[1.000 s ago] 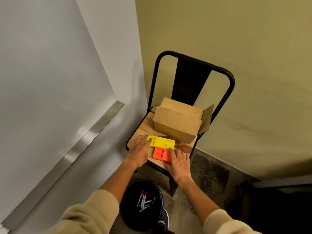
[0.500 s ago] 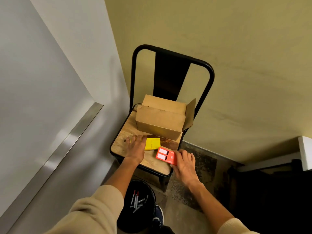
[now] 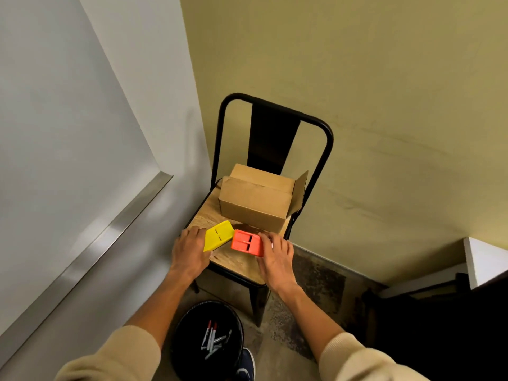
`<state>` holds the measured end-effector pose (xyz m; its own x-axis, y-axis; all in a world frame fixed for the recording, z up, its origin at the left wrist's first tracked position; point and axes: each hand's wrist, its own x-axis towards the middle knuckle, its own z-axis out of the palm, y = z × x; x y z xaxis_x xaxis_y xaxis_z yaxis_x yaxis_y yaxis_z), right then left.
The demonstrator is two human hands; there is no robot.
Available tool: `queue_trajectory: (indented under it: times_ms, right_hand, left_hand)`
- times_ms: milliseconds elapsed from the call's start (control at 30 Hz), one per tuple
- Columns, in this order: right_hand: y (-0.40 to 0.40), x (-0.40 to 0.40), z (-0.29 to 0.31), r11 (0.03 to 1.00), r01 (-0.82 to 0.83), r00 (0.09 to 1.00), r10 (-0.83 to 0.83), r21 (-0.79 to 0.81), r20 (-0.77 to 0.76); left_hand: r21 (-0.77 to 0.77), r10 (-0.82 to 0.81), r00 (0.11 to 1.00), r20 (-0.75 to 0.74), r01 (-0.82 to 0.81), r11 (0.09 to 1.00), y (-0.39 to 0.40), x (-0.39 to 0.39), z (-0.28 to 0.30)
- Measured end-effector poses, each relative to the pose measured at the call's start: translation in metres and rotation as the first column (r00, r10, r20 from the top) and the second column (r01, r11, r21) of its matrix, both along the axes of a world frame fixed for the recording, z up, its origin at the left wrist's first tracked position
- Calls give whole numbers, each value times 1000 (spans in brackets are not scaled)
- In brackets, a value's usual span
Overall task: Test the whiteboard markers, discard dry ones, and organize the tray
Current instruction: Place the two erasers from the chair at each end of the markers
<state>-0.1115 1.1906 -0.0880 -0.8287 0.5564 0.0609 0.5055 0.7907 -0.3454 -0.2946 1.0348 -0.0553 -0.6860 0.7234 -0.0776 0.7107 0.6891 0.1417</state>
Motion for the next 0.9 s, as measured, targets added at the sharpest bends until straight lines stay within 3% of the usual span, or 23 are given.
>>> queue_trajectory:
  times_ms: [500,900]
  right_hand:
    - [-138,-57,51,952,-296,942,305,80,-144]
    - [-323,-33,92,856,-502,844,516,124,-144]
  left_hand:
    - [159,362,929,-79,-346,924,-243,42,43]
    - [210,656,751,-79,-630,747,-461,171,63]
